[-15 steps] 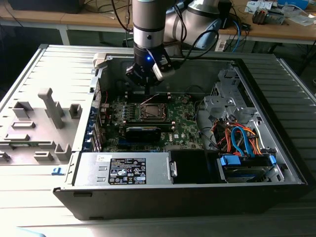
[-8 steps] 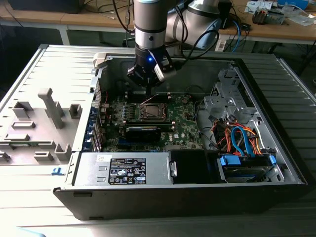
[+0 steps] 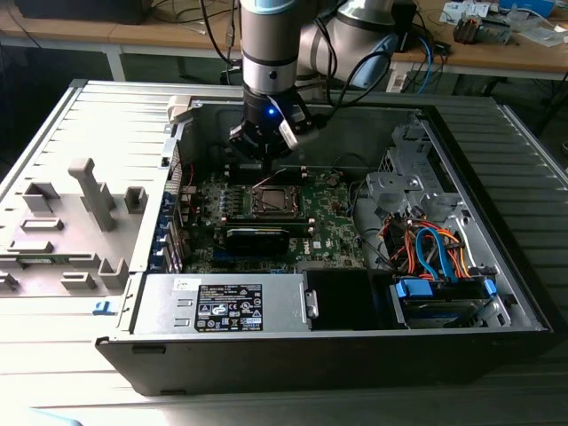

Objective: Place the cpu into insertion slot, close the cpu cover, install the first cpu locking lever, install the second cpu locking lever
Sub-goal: 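Install the first cpu locking lever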

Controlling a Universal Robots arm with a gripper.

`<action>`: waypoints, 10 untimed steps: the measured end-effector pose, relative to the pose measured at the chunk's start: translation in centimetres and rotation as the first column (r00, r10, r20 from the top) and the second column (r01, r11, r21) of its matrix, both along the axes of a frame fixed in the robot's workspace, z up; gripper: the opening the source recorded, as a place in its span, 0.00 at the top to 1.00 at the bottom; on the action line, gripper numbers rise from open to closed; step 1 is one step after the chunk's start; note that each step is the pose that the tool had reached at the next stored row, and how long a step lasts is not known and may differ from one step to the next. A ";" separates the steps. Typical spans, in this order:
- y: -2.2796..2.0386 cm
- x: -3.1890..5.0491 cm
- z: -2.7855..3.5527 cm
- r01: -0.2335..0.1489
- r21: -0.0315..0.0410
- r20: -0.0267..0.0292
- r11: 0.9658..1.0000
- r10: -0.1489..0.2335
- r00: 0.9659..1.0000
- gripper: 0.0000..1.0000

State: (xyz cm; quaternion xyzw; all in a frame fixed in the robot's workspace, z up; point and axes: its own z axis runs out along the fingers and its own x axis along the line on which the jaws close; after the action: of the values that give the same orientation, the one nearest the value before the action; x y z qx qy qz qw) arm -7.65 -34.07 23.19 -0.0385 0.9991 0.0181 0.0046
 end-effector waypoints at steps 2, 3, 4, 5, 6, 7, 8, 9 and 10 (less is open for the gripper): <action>0.05 0.00 -0.18 -0.002 0.000 0.000 1.000 0.002 1.000 0.89; 0.07 0.00 -0.29 -0.005 -0.001 0.000 1.000 0.005 1.000 0.89; 0.08 0.00 -0.37 -0.007 -0.002 0.000 1.000 0.007 1.000 0.89; 0.08 0.00 -0.42 -0.008 -0.002 0.000 1.000 0.008 1.000 0.89; 0.09 0.00 -0.48 -0.010 -0.003 0.000 1.000 0.010 1.000 0.89; 0.09 0.00 -0.54 -0.012 -0.004 0.000 1.000 0.012 1.000 0.89; 0.10 0.00 -0.60 -0.013 -0.004 0.000 1.000 0.013 1.000 0.89; 0.11 0.01 -0.69 -0.015 -0.006 0.000 1.000 0.015 1.000 0.89; 0.11 0.02 -0.77 -0.017 -0.006 0.000 1.000 0.017 1.000 0.89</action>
State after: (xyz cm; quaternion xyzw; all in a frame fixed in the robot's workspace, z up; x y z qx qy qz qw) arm -7.63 -33.96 22.43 -0.0470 0.9988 0.0151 0.0043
